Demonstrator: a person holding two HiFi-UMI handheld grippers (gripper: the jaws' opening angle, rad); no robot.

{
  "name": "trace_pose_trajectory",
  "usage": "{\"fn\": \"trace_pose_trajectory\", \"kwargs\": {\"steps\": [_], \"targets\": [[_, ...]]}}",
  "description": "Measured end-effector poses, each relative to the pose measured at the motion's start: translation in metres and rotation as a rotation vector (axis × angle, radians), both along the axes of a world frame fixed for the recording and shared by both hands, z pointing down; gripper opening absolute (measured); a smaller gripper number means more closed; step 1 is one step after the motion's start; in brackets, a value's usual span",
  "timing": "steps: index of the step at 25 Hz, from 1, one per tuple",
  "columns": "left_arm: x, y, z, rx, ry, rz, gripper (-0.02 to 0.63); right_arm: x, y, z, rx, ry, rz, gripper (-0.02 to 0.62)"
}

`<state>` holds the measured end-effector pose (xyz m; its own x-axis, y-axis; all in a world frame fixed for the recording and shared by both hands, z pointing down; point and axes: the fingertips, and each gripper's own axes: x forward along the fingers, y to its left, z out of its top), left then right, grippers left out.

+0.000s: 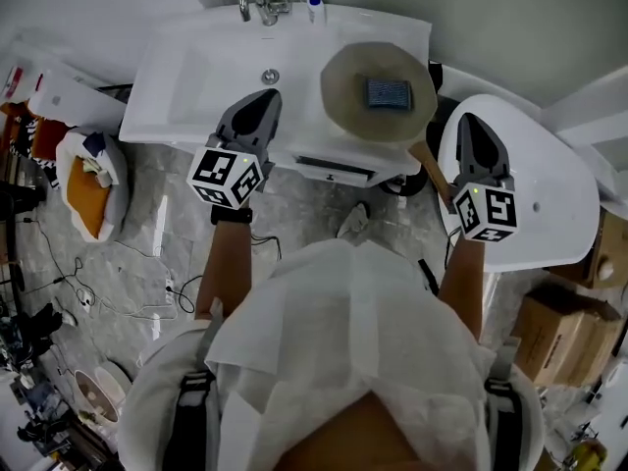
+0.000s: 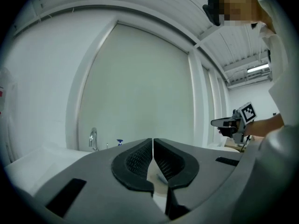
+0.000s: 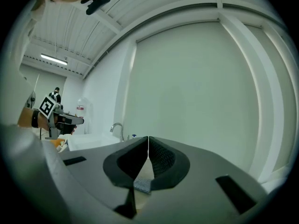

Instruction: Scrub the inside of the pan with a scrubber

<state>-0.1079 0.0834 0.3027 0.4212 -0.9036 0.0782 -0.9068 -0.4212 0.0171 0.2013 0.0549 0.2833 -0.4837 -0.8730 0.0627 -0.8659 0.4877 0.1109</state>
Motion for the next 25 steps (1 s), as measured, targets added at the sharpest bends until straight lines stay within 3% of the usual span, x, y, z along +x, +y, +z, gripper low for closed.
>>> {"fn": "trace_pose_trajectory", "kwargs": {"steps": [8,25], "targets": [[0.017,-0.069,0.013,-0.033,-0.025,-0.014,0.021,0.009,-0.05,0.007,-0.016,0.002,-0.022,0.009],[-0.006,-0.214,0.06,-0.142,-0.077,-0.019,0.033,-0.045,-0.144,0.029,-0.08,0.028,-0.05,0.01]]}}
